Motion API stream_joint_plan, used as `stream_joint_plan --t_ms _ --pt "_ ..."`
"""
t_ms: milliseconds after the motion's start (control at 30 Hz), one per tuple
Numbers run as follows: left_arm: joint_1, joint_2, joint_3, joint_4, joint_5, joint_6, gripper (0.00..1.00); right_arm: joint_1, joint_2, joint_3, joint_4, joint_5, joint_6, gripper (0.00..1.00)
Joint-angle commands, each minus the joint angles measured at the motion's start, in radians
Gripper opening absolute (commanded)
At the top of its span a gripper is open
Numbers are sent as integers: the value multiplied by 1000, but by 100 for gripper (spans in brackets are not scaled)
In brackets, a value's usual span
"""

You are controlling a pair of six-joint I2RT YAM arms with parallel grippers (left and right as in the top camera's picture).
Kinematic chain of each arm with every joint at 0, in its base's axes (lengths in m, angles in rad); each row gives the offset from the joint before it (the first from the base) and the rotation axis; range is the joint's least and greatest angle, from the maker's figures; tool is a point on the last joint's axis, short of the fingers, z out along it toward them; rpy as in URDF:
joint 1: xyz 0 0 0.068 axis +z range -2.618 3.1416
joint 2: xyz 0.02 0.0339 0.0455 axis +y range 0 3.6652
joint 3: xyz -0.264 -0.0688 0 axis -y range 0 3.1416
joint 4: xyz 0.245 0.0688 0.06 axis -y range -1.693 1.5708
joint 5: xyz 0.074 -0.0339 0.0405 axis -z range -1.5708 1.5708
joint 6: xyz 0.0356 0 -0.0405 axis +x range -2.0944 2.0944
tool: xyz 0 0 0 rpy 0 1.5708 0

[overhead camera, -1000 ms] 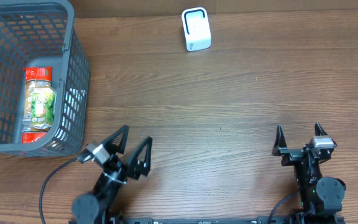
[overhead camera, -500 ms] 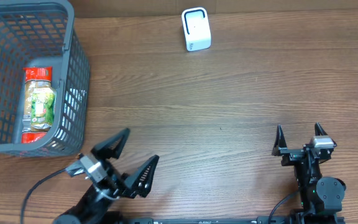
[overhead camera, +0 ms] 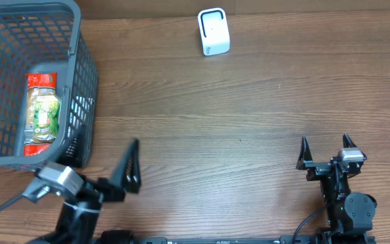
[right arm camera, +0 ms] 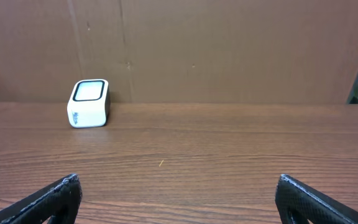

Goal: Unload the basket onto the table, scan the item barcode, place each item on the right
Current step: 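Reach the left gripper into the basket and grasp the green-yellow snack bag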

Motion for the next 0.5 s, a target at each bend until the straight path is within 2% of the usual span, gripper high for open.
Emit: stream_joint_plan --t_ms 0,133,233,467 --pt "-2 81 23 44 -288 85 100 -3 -11 -10 6 8 -5 100" --pt "-2 228 132 72 -404 165 100 -3 -11 -10 6 9 -4 100" --pt "-2 392 298 16 -480 192 100 -3 -11 -10 6 8 -5 100" --pt "1 834 838 -334 -855 298 100 -3 -11 -10 6 8 -5 100"
